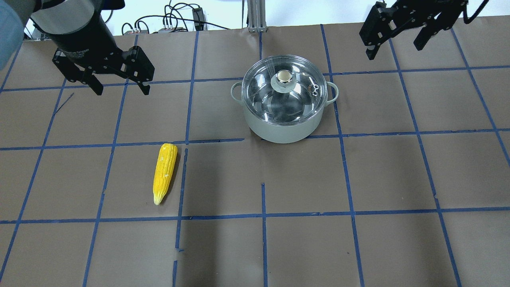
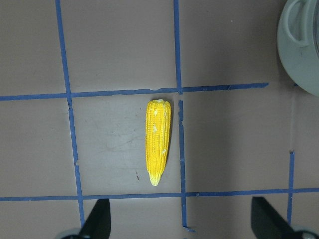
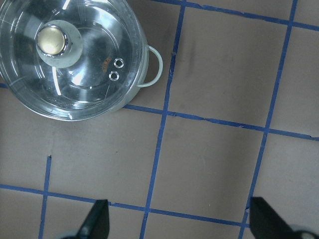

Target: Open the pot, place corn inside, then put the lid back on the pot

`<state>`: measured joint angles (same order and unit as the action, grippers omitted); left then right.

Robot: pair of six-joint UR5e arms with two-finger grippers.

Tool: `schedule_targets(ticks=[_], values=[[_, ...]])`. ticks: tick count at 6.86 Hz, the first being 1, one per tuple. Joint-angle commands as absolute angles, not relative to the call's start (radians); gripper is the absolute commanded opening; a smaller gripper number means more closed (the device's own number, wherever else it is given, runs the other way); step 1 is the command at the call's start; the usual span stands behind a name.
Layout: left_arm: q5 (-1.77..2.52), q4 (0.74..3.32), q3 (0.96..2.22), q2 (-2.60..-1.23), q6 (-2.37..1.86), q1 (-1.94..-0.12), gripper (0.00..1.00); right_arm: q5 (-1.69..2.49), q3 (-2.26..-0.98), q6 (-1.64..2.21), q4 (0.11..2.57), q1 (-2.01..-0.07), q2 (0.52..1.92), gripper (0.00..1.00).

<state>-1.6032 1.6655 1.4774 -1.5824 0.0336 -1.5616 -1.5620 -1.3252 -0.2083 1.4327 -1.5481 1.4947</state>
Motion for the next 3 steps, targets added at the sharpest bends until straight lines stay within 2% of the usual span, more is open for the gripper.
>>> schedule_targets(ticks=[1,3], values=[[-1.606,1.666,1.477,-1.582,0.029,-1.562,1.0,-1.549,-1.328,-0.19,1.445,-1.555,1.479,0.99],[-1.608,1.663,1.467,-1.586,0.029,-1.559,1.0,-1.552,-1.33,-0.114,1.579,-1.59,1.404,0.99]])
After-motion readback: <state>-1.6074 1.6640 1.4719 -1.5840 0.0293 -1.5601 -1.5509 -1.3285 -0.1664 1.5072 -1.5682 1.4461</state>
